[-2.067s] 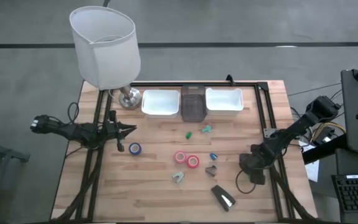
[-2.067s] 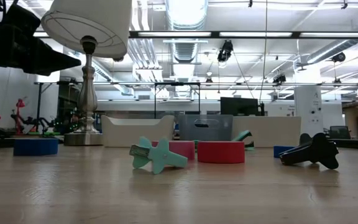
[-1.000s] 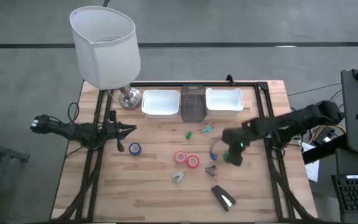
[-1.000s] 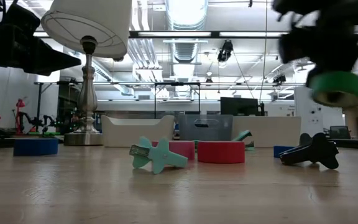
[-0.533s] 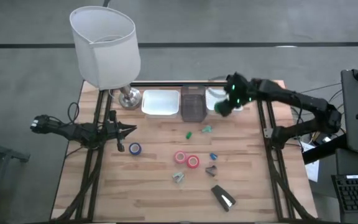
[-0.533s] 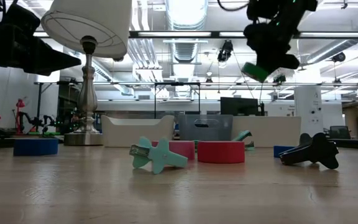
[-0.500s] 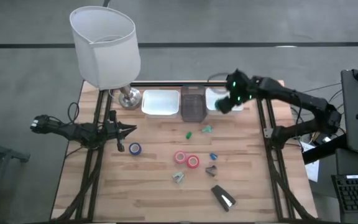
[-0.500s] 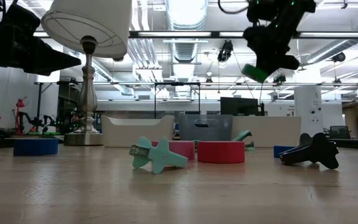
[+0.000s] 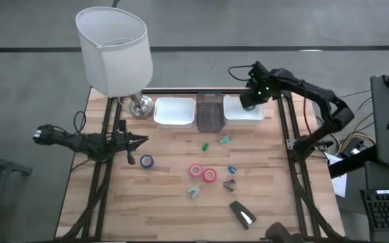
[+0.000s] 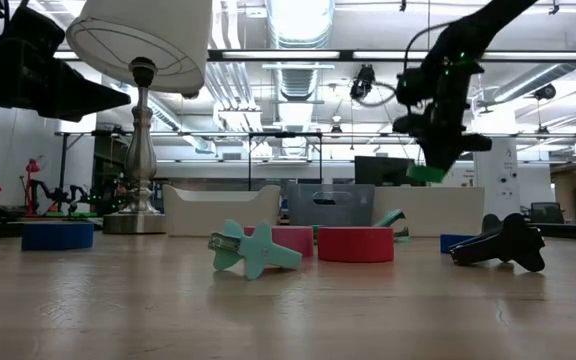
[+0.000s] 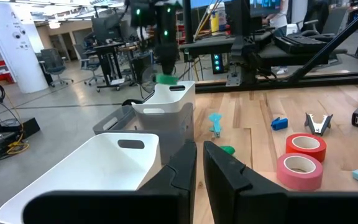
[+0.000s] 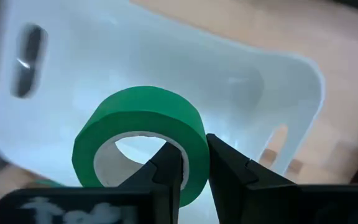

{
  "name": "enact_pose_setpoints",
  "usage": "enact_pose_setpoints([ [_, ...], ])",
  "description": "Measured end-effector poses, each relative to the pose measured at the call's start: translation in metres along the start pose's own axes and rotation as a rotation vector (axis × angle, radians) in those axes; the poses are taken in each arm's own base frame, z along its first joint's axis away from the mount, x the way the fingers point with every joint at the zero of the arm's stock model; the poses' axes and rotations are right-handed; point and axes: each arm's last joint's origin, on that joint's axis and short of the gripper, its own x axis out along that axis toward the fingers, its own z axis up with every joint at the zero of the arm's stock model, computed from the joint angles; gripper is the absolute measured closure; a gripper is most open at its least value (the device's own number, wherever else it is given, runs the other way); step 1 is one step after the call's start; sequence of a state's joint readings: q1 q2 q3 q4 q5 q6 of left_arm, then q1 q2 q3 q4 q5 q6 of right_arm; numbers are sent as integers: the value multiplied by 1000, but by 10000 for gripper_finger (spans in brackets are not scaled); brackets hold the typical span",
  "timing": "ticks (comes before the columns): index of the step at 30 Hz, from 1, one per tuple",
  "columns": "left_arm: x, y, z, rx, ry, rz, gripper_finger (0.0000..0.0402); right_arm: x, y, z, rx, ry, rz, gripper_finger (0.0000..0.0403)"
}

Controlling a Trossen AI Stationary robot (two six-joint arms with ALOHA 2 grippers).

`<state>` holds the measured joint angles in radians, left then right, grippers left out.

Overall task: Pick and place Stapler, Stapler remover, tape
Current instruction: Put the green tape into the right white bin

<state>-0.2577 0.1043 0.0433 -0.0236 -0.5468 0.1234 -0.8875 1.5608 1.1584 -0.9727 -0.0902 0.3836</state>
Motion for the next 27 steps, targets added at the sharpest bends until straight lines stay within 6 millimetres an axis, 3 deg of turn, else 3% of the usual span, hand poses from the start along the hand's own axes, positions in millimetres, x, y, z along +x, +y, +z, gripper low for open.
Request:
enact_pose_setpoints([
  [11,0,0,0,0,0,0,369,30,-3,6,-46,109,-57,338],
  [27,0,0,0,-1,-1,1,369,34,-5,8,-102,106,-108,302],
])
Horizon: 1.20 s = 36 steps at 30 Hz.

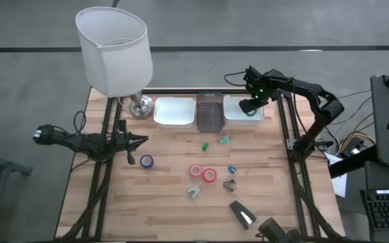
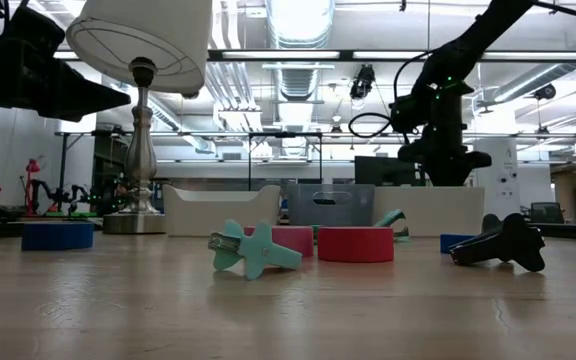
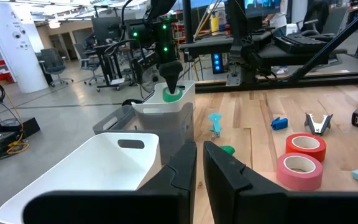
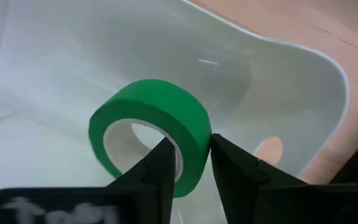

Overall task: Pick and place Stapler, Stapler remover, tape
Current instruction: Put the green tape into the right white bin, then put the red tape into the right white bin

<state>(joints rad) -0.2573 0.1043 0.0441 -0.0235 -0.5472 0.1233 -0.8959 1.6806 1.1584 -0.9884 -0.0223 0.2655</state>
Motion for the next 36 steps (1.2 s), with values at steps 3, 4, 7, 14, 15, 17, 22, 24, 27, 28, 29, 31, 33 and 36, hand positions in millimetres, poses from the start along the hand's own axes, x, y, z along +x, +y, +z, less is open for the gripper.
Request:
enact_pose_setpoints([
  [3,0,0,0,0,0,0,369,0,0,0,0,0,-2,296],
  [4,0,0,0,0,0,0,369,0,0,0,-1,-2,-6,294],
  [7,0,0,0,0,0,0,369,0,0,0,-4,-6,-23,288],
  [14,0,0,0,0,0,0,369,-1,-1,0,-9,-8,-25,272],
  [15,0,0,0,0,0,0,369,-2,-1,-1,-10,-10,-24,270],
  [17,0,0,0,0,0,0,369,-6,0,-2,-14,-6,-22,268],
  [22,0,0,0,0,0,0,369,-24,9,0,-73,-38,-11,273],
  [24,0,0,0,0,0,0,369,-33,14,1,-92,-65,-3,277],
  [27,0,0,0,0,0,0,369,-48,24,2,-120,-109,13,282],
  [28,0,0,0,0,0,0,369,-52,28,2,-127,-124,18,283],
  [29,0,0,0,0,0,0,369,-55,32,2,-139,-135,25,285],
  [31,0,0,0,0,0,0,369,-63,43,1,-173,-159,41,288],
  [33,0,0,0,0,0,0,369,-68,55,-2,-211,-177,54,291],
  [36,0,0,0,0,0,0,369,-74,75,-9,-272,-193,74,295],
])
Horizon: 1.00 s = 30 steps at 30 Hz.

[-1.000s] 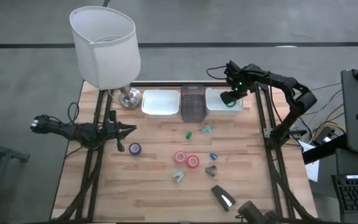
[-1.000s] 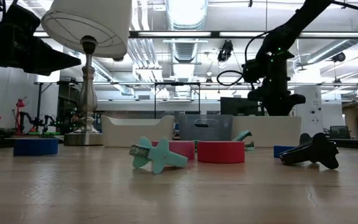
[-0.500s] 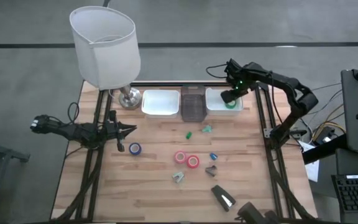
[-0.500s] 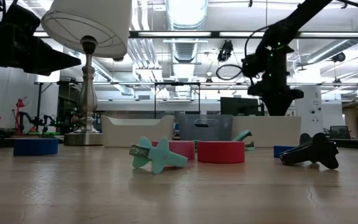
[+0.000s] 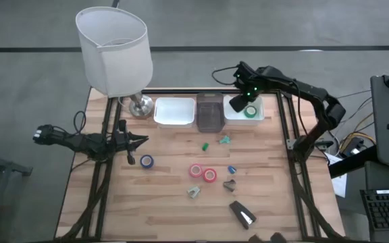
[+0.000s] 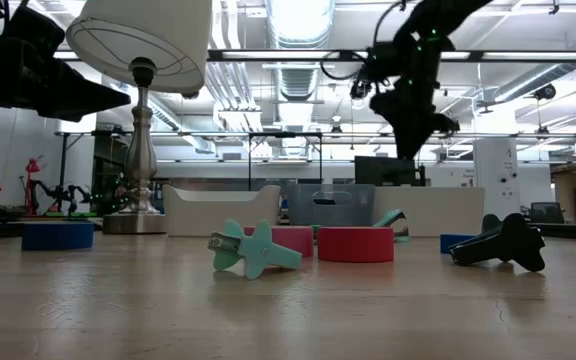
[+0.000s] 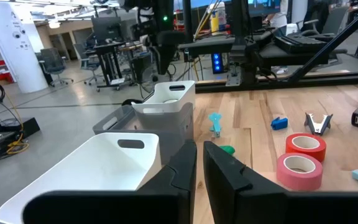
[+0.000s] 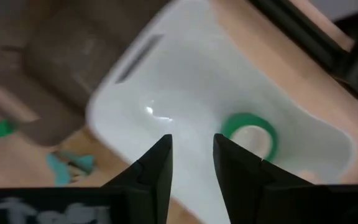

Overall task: Pick and place Stapler, Stapler remover, tape
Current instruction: Put the red tape into the right white bin

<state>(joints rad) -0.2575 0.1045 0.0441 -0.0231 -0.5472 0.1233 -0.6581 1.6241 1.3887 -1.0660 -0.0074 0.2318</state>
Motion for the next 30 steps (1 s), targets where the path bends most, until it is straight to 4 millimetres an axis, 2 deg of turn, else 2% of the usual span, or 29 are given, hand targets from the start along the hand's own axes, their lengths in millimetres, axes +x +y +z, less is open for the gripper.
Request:
enact_pose_setpoints([
  [10,0,0,0,0,0,0,369,-5,77,-19,-128,-38,138,305],
  [20,0,0,0,-1,0,0,369,-11,147,-45,-276,-144,294,284],
  [25,0,0,0,0,0,0,369,-6,174,-61,-352,-170,341,264],
  [30,0,0,0,0,0,0,369,7,188,-72,-397,-130,338,238],
])
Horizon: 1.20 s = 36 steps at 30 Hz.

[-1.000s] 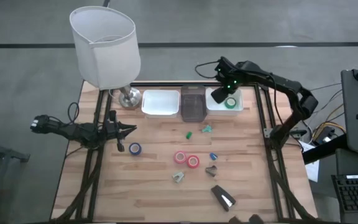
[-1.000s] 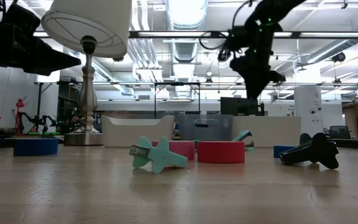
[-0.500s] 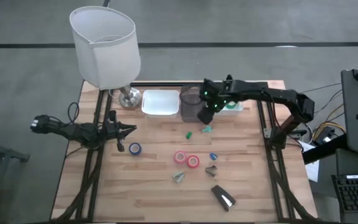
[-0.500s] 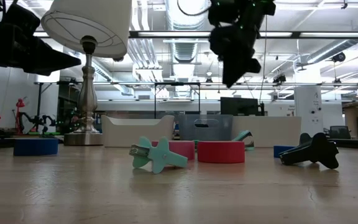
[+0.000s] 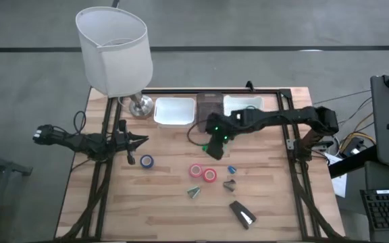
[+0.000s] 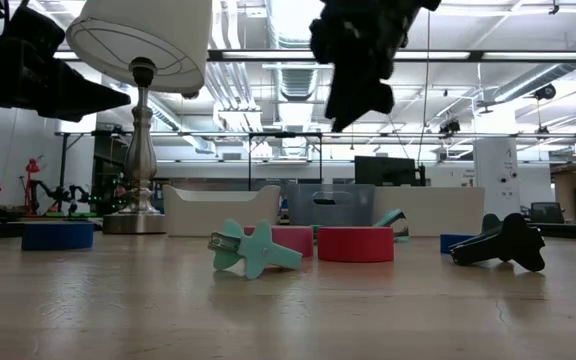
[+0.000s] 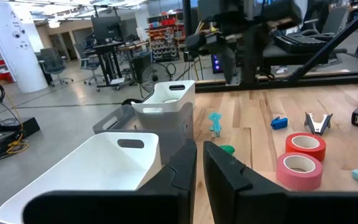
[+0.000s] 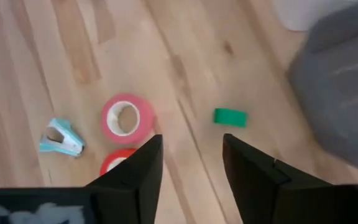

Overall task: Pick and place Stapler, Stapler remover, tape
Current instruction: Put the red tape into the right white bin

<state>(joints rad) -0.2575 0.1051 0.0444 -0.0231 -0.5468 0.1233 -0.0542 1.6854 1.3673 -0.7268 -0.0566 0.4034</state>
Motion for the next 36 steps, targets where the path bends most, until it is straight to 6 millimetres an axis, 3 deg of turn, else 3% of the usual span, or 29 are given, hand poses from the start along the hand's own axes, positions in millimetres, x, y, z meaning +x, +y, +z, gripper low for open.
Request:
enact_pose_setpoints([
  [8,0,0,-1,5,8,-2,369,51,18,-19,-72,150,-24,215],
  [21,1,0,-1,9,14,-1,369,102,37,-49,-183,318,-3,223],
  [27,1,0,-1,8,14,-2,369,118,44,-60,-204,364,3,230],
  [36,1,0,-1,8,14,-1,369,118,44,-60,-207,355,0,267],
])
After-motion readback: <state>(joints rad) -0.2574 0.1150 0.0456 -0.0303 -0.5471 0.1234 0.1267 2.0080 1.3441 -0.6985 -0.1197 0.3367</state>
